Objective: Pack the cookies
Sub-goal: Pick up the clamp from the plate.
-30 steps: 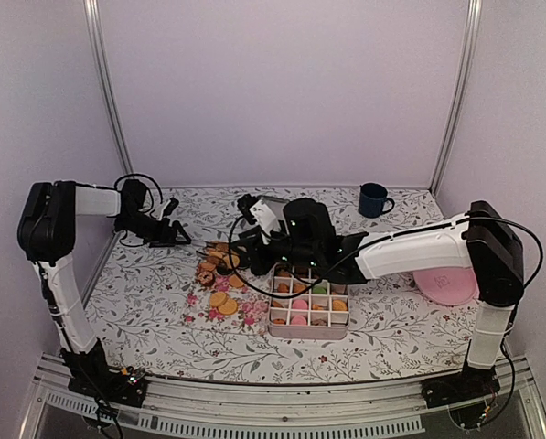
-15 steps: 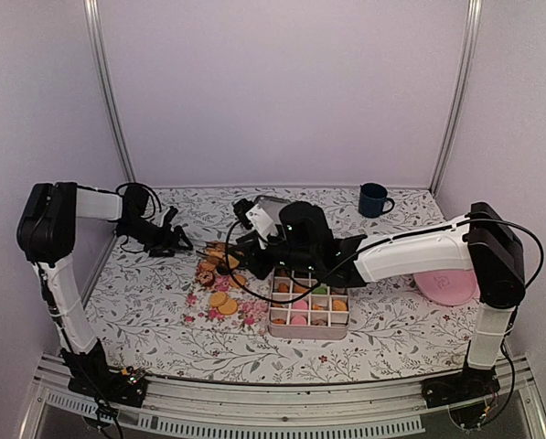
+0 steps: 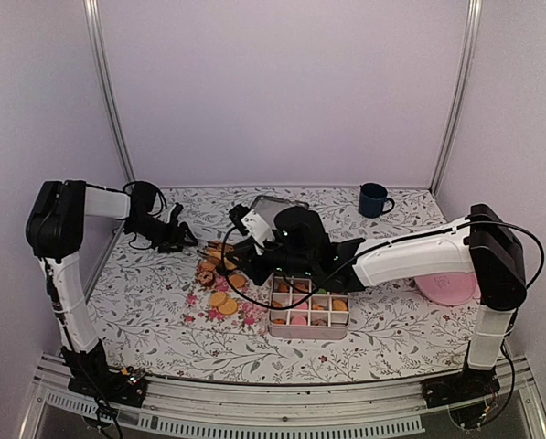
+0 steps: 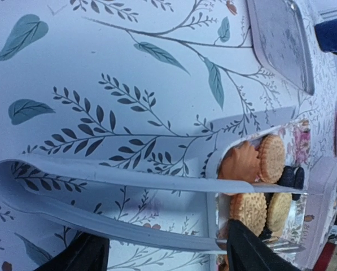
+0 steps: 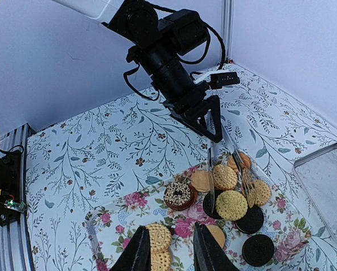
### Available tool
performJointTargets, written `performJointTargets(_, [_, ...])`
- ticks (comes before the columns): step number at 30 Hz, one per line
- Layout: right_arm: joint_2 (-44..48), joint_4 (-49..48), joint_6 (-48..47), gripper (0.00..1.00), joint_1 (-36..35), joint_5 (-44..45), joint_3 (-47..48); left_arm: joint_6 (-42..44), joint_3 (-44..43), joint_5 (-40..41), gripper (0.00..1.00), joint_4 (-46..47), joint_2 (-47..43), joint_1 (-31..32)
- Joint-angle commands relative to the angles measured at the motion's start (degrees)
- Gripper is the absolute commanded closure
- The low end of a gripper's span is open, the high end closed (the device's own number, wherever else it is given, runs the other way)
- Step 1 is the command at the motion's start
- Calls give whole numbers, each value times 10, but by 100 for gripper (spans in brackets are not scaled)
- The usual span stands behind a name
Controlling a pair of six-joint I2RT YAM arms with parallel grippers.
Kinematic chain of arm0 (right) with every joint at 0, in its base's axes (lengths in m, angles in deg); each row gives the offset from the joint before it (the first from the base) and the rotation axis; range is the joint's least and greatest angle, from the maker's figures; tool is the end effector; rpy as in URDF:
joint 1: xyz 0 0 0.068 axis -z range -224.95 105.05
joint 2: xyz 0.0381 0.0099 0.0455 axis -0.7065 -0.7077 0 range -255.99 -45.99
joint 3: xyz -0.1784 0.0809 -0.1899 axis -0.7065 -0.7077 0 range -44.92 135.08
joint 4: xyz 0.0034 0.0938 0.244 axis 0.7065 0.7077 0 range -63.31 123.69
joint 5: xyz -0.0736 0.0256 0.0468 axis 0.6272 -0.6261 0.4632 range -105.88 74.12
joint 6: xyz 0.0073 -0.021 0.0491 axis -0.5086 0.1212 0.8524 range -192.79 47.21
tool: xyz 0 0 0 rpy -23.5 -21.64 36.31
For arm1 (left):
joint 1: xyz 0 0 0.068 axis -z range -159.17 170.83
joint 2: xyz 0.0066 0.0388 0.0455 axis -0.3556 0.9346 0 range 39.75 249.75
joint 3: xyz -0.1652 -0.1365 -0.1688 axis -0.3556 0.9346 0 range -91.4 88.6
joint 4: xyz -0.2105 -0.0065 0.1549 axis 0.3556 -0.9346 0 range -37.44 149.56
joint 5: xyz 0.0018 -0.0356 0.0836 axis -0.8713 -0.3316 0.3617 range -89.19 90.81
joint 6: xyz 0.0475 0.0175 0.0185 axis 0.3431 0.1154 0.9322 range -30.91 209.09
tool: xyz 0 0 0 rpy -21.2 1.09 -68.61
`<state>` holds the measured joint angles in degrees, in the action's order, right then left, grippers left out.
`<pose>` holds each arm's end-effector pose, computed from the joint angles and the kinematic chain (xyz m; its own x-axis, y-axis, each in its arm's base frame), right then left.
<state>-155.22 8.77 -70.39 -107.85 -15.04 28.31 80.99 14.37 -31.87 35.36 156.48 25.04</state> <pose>0.2029 0.3955 0.2333 -0.1782 -0.2564 -0.9500 -0.8771 0.4791 0.0351 0.3984 -0.0486 0.1326 -0.9455 -0.0492 -0.3217 0.1431 0.8251 -0.5466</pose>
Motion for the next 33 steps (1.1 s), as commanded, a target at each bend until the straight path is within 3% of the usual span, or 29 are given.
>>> performJointTargets(1, [18,0,3,73,-4,12,13,5,-1,17,34,-4,20,10])
performJointTargets(11, [21,0,1,75,-6,20,8,9,-53,37,51,-13,30,27])
performJointTargets(25, [36,-10,-4,77,-8,36,-22,20,-166,67,57,-94,100,58])
performJointTargets(33, [34,-13,-6,77,-8,42,-27,29,-209,79,70,-127,112,79])
